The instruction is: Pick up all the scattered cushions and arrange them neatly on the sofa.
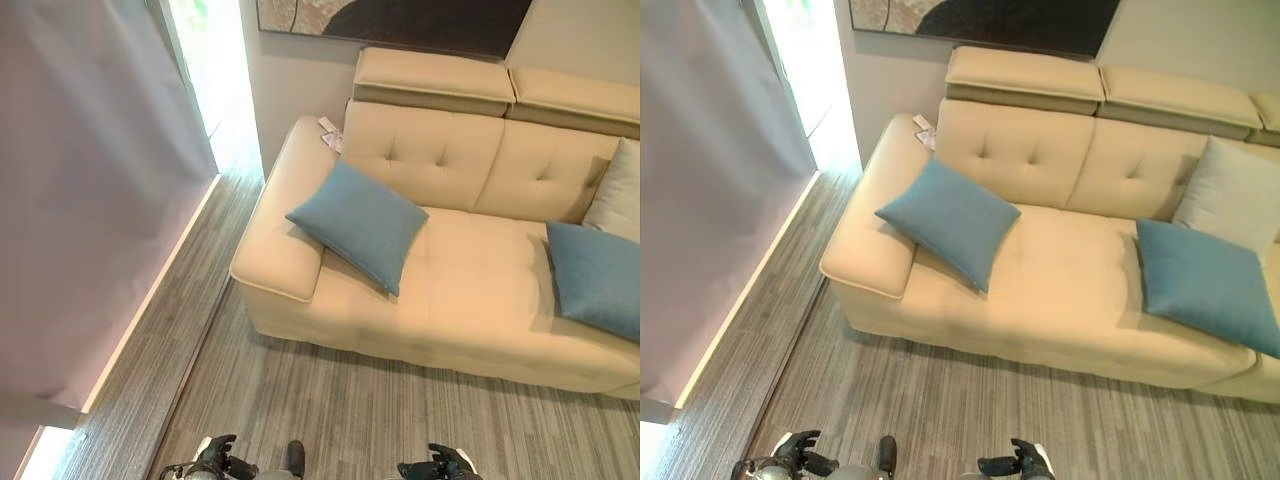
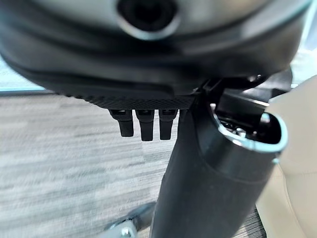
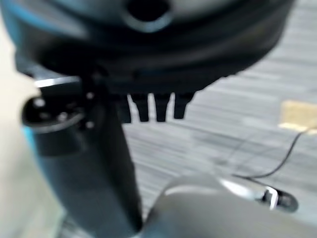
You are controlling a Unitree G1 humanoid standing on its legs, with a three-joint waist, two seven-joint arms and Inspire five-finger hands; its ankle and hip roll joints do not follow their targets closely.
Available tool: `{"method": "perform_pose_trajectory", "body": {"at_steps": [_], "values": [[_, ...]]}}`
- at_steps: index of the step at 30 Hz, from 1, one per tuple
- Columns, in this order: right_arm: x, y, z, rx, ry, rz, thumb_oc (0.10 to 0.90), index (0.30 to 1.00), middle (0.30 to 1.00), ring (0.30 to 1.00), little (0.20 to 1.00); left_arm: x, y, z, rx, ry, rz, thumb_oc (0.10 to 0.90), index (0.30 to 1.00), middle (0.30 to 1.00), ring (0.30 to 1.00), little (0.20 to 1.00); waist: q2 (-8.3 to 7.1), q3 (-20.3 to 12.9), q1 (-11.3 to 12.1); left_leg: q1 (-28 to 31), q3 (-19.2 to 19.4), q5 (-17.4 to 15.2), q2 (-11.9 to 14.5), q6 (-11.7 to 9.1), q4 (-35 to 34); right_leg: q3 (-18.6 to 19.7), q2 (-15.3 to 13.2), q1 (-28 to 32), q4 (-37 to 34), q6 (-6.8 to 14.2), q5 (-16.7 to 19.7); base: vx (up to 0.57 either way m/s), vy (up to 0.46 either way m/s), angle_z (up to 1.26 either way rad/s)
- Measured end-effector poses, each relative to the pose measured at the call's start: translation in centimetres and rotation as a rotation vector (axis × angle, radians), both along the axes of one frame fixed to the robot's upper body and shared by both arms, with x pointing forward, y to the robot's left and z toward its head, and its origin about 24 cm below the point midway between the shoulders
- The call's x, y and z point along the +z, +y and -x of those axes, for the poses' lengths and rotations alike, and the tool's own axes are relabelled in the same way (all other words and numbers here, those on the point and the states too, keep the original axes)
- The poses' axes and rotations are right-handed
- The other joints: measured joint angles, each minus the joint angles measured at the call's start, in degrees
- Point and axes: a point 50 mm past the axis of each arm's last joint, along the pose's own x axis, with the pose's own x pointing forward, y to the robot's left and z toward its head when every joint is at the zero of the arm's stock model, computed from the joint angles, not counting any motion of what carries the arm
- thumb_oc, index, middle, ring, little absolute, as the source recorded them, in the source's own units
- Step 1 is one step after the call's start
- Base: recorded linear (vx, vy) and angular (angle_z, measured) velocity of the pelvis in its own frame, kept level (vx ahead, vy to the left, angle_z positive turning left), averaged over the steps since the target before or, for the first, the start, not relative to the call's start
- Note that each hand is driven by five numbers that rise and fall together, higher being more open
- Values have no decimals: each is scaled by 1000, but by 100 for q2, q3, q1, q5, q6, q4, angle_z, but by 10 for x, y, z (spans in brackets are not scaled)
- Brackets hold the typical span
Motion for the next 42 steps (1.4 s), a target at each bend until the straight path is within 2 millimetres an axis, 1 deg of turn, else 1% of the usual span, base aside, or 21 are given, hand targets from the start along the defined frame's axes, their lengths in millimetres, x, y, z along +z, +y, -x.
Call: {"method": "perform_pose_trajectory", "body": {"at_steps": [3, 9, 11, 12, 14, 16, 21, 22, 23, 24, 26, 28, 29, 30, 32, 33, 35, 37, 38, 39, 42], "values": [[3, 0, -7, -5, -28, -3, 800, 900, 900, 900, 900, 0, -3, -3, -13, -5, 5, 800, 900, 900, 900, 900, 101, 85, -194, 258, -51, -120, 25, -47, -117, -221, 124, -382, -1572, -43, 23, 361, -33, 8], [3, 0, -7, -72, -59, -36, 800, 900, 900, 900, 900, -3, -12, 2, -37, 18, 21, 800, 900, 900, 900, 900, 7, 62, -641, 910, -180, -778, 9, -261, -128, -166, 420, -748, -4028, -50, 1380, 368, -55, 9], [3, 0, -5, -77, -55, -38, 800, 900, 900, 900, 900, -3, -12, 2, -38, 15, 20, 800, 900, 900, 900, 900, -31, 25, -642, 999, -197, -929, 29, -374, -97, -220, 423, -719, -4221, -28, 1412, 303, -65, 14], [2, -2, 0, -98, -47, -38, 800, 900, 900, 900, 900, -5, -17, 6, -39, 26, 34, 800, 900, 900, 900, 900, 79, -48, -759, 1210, -339, -1207, 274, -581, -101, -372, 540, -646, -4116, -175, 1880, 355, -86, 42], [2, -10, 4, -101, -36, -18, 800, 900, 900, 900, 900, -8, -28, 11, -48, 39, 63, 800, 900, 900, 900, 900, 369, -134, -833, 1406, -388, -1236, 696, -788, -60, -509, 897, -440, -3999, -214, 1928, 410, -129, 59], [1, -14, 9, -108, -10, -7, 800, 900, 900, 900, 900, -8, -33, 7, -64, 32, 77, 800, 900, 900, 900, 900, 322, -118, -838, 1440, -393, -1152, 882, -1023, 341, -515, 1079, -58, -3954, -755, 1872, 357, -166, 40], [4, -34, 15, -106, 17, 50, 800, 900, 900, 900, 900, -8, -36, 5, -67, 20, 95, 800, 900, 900, 900, 900, 308, -235, -769, 1017, -679, -913, 1086, -1763, 1816, -505, 1275, 361, -3838, -1032, 1377, 153, -167, 9], [6, -37, 12, -100, 7, 56, 800, 900, 900, 900, 900, -7, -36, 1, -55, 5, 100, 800, 900, 900, 900, 900, 330, -213, -801, 476, -817, -847, 1078, -1852, 2755, -538, 1295, 309, -3664, -1072, 1202, 235, -285, -4], [3, -33, 13, -85, 46, 57, 800, 900, 900, 900, 900, -1, -27, -14, 16, -50, 106, 800, 900, 900, 900, 900, 196, -63, -569, -466, -804, 77, 1028, -1875, 4684, -485, 1326, 449, -3519, -1153, 987, 282, -211, -29], [0, -26, 14, -52, 58, 48, 800, 900, 900, 900, 900, 1, -15, -14, 34, -57, 75, 800, 900, 900, 900, 900, 37, -62, -345, -576, -793, 783, 943, -1890, 5071, -327, 1270, 682, -3643, -1204, 969, 316, -129, -52], [2, -21, 6, -17, 42, 49, 800, 900, 900, 900, 900, 6, -1, -20, 40, -78, 25, 800, 900, 900, 900, 900, -160, -4, -299, -1091, -608, 235, 1005, -1282, 5594, -290, 1226, 1179, -4017, -1319, 862, 314, 39, -15], [5, -21, -2, -23, 6, 54, 800, 900, 900, 900, 900, 10, -1, -28, 35, -120, 15, 800, 900, 900, 900, 900, -214, 45, -271, -1449, -524, -244, 1124, -1073, 4896, -323, 1251, 1445, -4225, -1295, 784, 358, 180, 11], [9, -20, -11, -25, -28, 63, 800, 900, 900, 900, 900, 11, -2, -29, 55, -142, 20, 800, 900, 900, 900, 900, -188, 61, -167, -1485, -549, -453, 1118, -1157, 3345, -210, 1265, 1646, -4381, -1078, 742, 361, 253, -6], [11, -22, -14, -30, -53, 69, 800, 900, 900, 900, 900, 11, -5, -27, 52, -143, 23, 800, 900, 900, 900, 900, -156, 43, -136, -1321, -645, -360, 1061, -1284, 2122, -191, 1286, 1666, -4440, -1031, 791, 295, 211, -36], [23, -30, -30, -40, -149, 97, 800, 900, 900, 900, 900, 9, -7, -18, 57, -146, 6, 800, 900, 900, 900, 900, 160, 82, 15, -1184, -986, 188, 1078, -1568, 981, -33, 1457, 1797, -4552, -934, 723, 301, 226, -36], [24, -28, -35, -76, -153, 112, 800, 900, 900, 900, 900, 11, -4, -18, 42, -152, -9, 800, 900, 900, 900, 900, 270, 109, 56, -1023, -1039, 301, 1033, -1597, 714, -97, 1467, 1891, -4588, -898, 701, 286, 257, -11], [35, -37, -36, -194, -289, 110, 800, 900, 900, 900, 900, 13, -7, -11, 61, -180, 14, 800, 900, 900, 900, 900, 366, 157, -41, -501, -887, 705, 941, -1253, -53, 74, 1440, 2048, -4428, -650, 534, 146, 164, 35], [44, -59, -40, -306, -377, 87, 800, 900, 900, 900, 900, 21, -11, -5, 45, -233, 52, 800, 900, 900, 900, 900, 417, 363, 68, -324, -904, 715, 959, -1174, -160, 389, 1243, 1535, -3495, -298, -62, 80, 71, 12], [52, -70, -48, -353, -403, 101, 800, 900, 900, 900, 900, 22, -10, -4, 45, -241, 60, 800, 900, 900, 900, 900, 405, 377, 122, -298, -886, 690, 919, -1136, -160, 442, 1117, 1478, -3722, -253, 28, 105, 85, -26], [60, -82, -53, -385, -415, 97, 800, 900, 900, 900, 900, 31, -2, -6, 16, -269, 67, 800, 900, 900, 900, 900, 194, 438, 108, -230, -778, 604, 733, -1112, -160, 488, 799, 1388, -4239, -224, 595, 150, 128, -10], [100, -83, -46, -608, -831, -13, 800, 900, 900, 900, 900, 60, 25, 4, 85, -420, 9, 800, 900, 900, 900, 900, -20, 516, 188, -98, -600, 376, 725, -1161, -162, 715, 703, 1395, -4252, -55, 756, 108, 83, -24]]}}
